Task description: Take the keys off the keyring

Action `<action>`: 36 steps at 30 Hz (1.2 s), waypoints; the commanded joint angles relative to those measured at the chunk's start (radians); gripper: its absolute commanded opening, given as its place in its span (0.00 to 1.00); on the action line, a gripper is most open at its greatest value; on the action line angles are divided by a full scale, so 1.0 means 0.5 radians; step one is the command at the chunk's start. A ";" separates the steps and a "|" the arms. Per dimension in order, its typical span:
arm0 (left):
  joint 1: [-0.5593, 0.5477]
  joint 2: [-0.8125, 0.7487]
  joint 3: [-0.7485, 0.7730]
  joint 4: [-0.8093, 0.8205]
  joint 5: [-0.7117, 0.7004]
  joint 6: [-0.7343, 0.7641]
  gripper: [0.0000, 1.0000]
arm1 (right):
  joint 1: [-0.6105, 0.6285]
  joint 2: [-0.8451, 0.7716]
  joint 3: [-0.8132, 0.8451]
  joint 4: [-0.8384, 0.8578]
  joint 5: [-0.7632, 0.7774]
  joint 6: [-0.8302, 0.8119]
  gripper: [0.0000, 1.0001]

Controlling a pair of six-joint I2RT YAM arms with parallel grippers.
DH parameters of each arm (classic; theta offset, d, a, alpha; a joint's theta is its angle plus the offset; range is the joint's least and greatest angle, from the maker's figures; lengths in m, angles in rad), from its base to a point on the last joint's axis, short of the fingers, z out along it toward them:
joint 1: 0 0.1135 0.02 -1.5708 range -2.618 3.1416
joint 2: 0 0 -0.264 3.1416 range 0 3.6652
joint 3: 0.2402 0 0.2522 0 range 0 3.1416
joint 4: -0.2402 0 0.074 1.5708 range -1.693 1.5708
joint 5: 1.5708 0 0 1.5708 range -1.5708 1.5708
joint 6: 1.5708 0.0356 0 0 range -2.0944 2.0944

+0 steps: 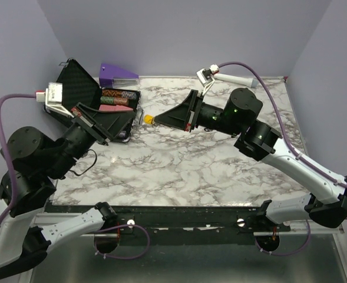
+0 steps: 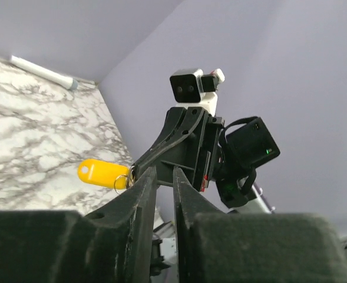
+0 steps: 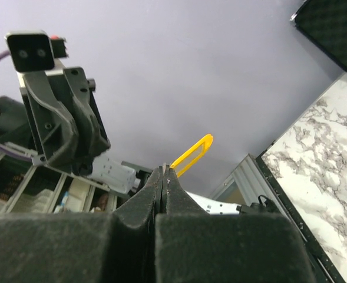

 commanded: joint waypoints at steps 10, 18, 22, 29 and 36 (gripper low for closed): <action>0.009 0.052 0.394 -0.501 0.806 0.786 0.65 | -0.005 -0.013 0.183 -0.016 -0.654 -0.189 0.01; 0.012 0.138 0.447 -0.475 1.116 0.774 0.64 | -0.005 0.060 0.282 0.006 -0.842 -0.147 0.01; 0.019 0.147 0.397 -0.388 1.230 0.737 0.63 | -0.008 0.057 0.278 0.058 -0.903 -0.113 0.01; 0.104 0.199 0.397 -0.419 1.294 0.654 0.56 | -0.008 0.042 0.269 0.110 -0.925 -0.079 0.01; 0.206 0.196 0.407 -0.477 1.276 0.657 0.56 | -0.008 0.027 0.251 0.202 -0.961 -0.039 0.01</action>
